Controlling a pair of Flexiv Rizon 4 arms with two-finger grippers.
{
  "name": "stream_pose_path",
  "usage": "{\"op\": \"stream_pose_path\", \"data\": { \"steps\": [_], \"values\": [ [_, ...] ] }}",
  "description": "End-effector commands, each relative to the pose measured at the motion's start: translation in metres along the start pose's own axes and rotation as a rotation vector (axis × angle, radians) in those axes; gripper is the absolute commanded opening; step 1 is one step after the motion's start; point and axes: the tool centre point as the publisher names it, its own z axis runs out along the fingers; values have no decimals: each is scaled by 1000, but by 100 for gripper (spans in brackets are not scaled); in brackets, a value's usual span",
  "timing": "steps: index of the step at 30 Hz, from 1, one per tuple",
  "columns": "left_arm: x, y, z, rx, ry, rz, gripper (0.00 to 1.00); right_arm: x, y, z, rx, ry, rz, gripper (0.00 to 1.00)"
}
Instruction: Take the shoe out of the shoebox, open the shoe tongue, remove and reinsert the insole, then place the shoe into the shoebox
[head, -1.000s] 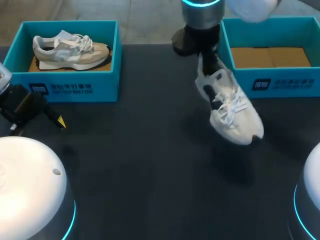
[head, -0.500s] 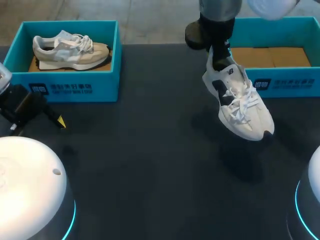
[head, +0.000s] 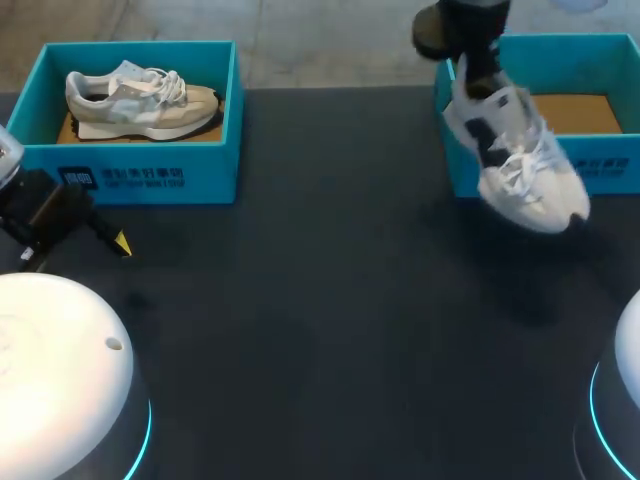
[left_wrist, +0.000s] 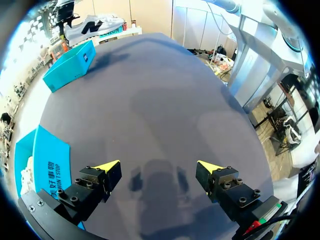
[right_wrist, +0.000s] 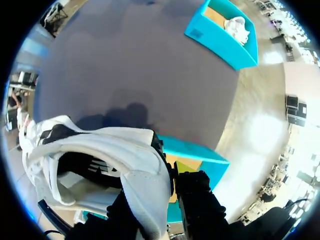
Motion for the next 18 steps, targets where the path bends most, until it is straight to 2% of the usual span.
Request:
{"op": "stream_pose_path", "data": {
  "steps": [1,7,18],
  "values": [
    [1,0,0,-3,-1,0,100,-18,-40,6,-26,50,-24,0],
    [1,0,0,-3,-1,0,100,-42,-79,13,-1,71,-30,0],
    [1,0,0,-3,-1,0,100,-78,-135,24,17,63,-15,0]
  ]
}}
